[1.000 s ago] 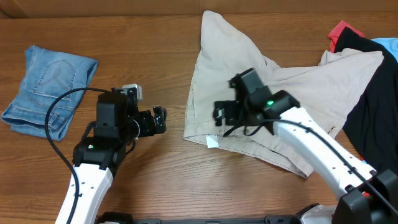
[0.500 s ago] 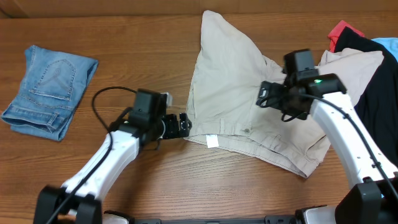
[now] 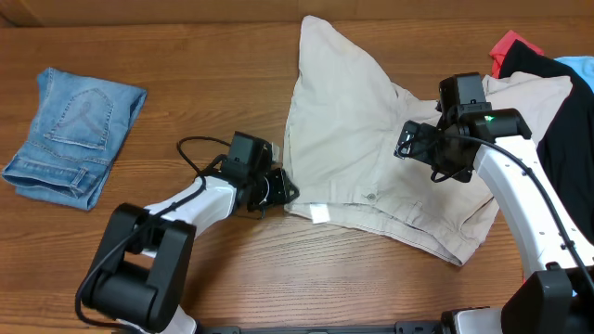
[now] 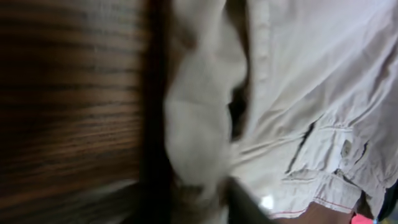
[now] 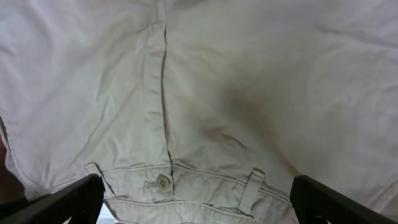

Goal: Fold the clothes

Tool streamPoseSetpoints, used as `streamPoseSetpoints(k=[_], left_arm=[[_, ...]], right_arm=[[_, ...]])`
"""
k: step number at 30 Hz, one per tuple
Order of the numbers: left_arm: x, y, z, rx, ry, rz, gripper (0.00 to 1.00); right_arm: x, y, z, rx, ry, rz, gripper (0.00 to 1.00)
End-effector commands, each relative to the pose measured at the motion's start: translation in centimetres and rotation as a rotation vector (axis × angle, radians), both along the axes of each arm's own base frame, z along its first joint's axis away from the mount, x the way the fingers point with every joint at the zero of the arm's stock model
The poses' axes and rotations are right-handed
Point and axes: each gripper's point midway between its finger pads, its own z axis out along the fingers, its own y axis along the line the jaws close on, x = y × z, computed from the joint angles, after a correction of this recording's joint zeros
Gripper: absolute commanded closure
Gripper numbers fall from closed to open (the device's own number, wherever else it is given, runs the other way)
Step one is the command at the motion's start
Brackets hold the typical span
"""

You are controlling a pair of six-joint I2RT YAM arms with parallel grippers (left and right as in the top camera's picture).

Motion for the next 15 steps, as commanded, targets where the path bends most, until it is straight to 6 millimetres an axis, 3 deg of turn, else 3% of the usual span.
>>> streamPoseSetpoints(k=[1,5,8,11,15], left_arm=[[-0.9,-0.3,-0.4,-0.029,0.058,0.008,0.96],[0.6,1.9,0.8,-0.013,0.009,0.058,0.96],[3.6,5.6,3.6,0.032,-0.109,0.119,0.96],[8.2,11.5,8.3,0.147,-0.287,0.217,0.96],[14.7,19.3,17.6,0.250,-0.541,0.377,0.94]], right_arm=[[0.7,0.0,1.1,0.000,-0.037,0.000,0.00],[0.6,0.0,1.1,0.000,-0.034,0.000,0.00],[0.5,-0.2,1.0,-0.007,-0.030,-0.001,0.00],[0.5,-0.2,1.0,-0.009,-0.030,0.001,0.00],[0.5,-0.2,1.0,-0.008,-0.030,0.001,0.00]])
